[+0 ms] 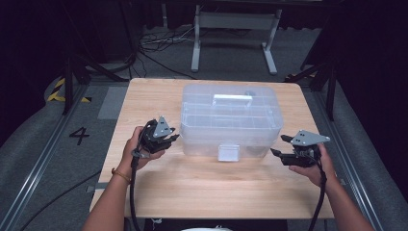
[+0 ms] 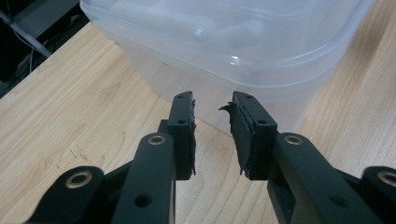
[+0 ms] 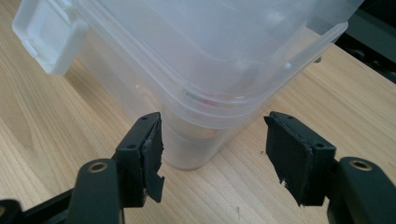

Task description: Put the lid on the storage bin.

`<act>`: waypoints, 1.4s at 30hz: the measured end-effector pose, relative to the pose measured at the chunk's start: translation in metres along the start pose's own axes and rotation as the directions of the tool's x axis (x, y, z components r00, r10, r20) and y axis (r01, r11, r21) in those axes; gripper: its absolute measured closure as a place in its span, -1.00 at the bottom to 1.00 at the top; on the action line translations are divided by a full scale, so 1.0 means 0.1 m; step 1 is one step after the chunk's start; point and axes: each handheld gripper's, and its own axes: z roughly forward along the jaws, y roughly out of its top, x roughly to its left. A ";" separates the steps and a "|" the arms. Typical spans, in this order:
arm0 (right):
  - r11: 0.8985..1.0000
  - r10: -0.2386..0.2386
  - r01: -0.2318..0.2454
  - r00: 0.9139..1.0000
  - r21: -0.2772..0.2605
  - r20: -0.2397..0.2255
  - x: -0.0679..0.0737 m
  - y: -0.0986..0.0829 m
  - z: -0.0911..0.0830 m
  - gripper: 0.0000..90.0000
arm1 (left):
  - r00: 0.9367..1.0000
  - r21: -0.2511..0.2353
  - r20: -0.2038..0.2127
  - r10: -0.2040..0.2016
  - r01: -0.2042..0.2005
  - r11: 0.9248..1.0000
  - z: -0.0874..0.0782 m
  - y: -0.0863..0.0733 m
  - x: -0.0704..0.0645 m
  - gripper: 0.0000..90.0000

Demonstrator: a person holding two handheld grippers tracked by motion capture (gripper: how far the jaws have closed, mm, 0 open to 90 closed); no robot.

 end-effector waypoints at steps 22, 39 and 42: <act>0.993 -0.064 0.065 0.998 0.095 -0.009 0.01 0.12 -0.04 -0.18 | 1.000 0.047 -0.011 -0.002 0.003 0.999 -0.07 0.01 -0.13 -0.38; 0.988 -0.042 0.040 0.999 0.149 0.008 -0.11 -0.23 -0.24 -0.22 | 0.999 0.136 -0.050 -0.021 0.028 0.990 -0.28 -0.54 -0.30 -0.47; 0.985 -0.038 0.038 0.999 0.166 -0.005 -0.14 -0.30 -0.25 -0.25 | 0.998 0.173 -0.060 -0.031 0.041 0.984 -0.26 -0.61 -0.31 -0.53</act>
